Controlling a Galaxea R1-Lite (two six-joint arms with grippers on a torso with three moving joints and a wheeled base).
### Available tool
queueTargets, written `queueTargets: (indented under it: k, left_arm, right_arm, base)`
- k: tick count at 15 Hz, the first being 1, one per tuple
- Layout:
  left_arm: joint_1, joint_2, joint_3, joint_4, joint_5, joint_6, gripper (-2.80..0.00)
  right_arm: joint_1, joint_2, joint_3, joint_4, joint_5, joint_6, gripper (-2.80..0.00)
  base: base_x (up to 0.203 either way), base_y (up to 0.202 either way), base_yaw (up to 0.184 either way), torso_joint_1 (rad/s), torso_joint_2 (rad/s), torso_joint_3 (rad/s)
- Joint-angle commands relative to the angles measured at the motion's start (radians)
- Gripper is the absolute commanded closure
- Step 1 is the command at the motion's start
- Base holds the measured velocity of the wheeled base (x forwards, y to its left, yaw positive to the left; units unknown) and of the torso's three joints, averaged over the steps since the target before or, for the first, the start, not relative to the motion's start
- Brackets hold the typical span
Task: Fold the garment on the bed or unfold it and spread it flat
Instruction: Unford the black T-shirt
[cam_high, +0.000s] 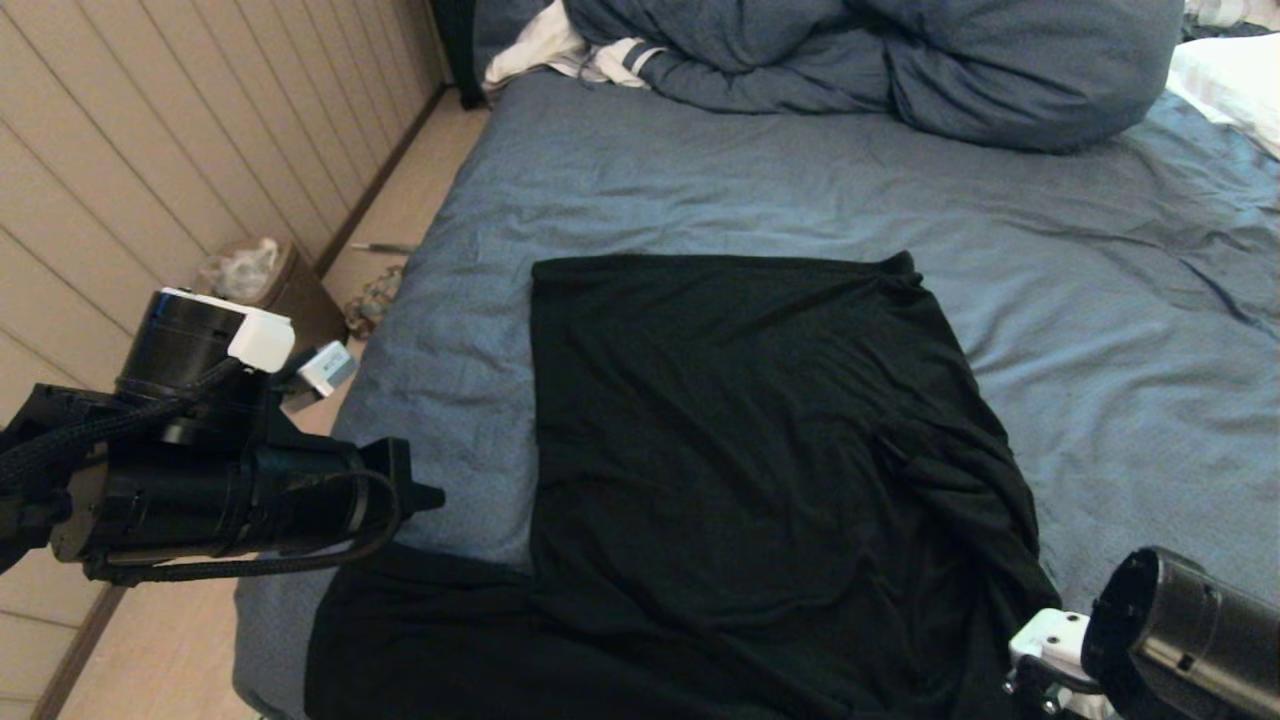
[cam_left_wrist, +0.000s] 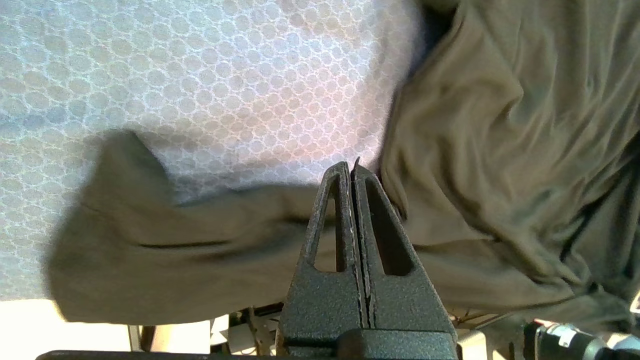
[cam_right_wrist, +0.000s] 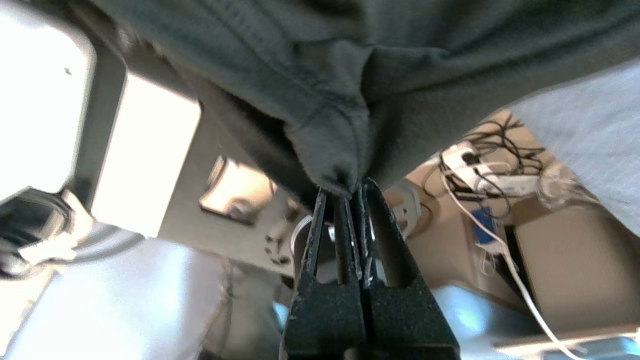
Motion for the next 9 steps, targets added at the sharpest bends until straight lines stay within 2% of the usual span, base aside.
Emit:
queueTargets:
  k: [1, 4, 5, 9]
  left_arm:
    - [0.0, 0.003, 0.0, 0.0, -0.001, -0.003, 0.0]
    - [0.0, 0.002, 0.0, 0.0, -0.001, -0.003, 0.0]
    - [0.0, 0.002, 0.0, 0.0, -0.001, -0.003, 0.0]
    - [0.0, 0.0, 0.0, 0.0, -0.002, -0.002, 0.0]
  right_arm:
    - [0.049, 0.001, 0.054, 0.001, 0.003, 0.005, 0.0]
    - [0.062, 0.031, 0.074, -0.021, 0.007, 0.005, 0.0]
    - [0.07, 0.034, 0.086, -0.031, 0.006, 0.003, -2.8]
    - [0.068, 0.028, 0.083, -0.037, 0.005, -0.002, -2.8]
  base:
    - [0.0, 0.0, 0.0, 0.0, 0.0, 0.0]
    - [0.0, 0.0, 0.0, 0.0, 0.0, 0.0]
    - [0.0, 0.0, 0.0, 0.0, 0.0, 0.0]
    - [0.0, 0.0, 0.0, 0.0, 0.0, 0.0]
